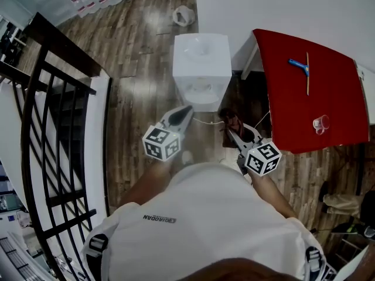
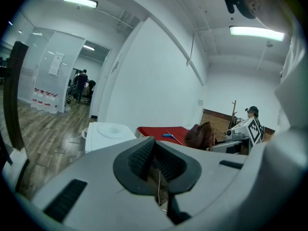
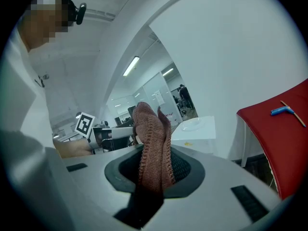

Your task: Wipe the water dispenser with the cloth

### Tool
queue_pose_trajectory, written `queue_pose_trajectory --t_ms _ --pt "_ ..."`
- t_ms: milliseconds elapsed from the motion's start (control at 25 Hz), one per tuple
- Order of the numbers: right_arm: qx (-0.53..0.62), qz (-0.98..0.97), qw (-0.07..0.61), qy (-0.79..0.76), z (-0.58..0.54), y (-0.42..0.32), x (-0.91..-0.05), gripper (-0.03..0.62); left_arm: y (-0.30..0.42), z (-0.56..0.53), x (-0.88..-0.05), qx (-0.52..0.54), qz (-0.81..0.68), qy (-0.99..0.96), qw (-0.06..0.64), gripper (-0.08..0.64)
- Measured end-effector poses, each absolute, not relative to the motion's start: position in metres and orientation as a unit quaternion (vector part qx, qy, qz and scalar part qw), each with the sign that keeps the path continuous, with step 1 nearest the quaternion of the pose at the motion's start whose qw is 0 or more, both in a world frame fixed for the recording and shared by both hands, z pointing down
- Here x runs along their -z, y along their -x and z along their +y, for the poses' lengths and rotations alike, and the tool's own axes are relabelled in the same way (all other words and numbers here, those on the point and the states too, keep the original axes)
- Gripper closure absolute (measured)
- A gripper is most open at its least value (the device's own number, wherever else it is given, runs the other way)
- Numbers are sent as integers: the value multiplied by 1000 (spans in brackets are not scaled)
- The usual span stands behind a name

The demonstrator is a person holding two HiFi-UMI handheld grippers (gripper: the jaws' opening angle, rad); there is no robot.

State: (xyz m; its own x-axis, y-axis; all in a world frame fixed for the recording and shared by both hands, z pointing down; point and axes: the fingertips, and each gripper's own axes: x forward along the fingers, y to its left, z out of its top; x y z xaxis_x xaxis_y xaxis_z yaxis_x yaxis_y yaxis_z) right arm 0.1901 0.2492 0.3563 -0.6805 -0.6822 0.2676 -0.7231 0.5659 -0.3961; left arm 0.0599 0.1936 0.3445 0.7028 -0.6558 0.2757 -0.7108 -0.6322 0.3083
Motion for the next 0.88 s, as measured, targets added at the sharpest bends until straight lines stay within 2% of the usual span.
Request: queue_pose_trajectory --t_ms 880 --pt "-247 -885 52 -392 248 -182 -362 506 -53 195 -348 -70 -380 -901 199 563"
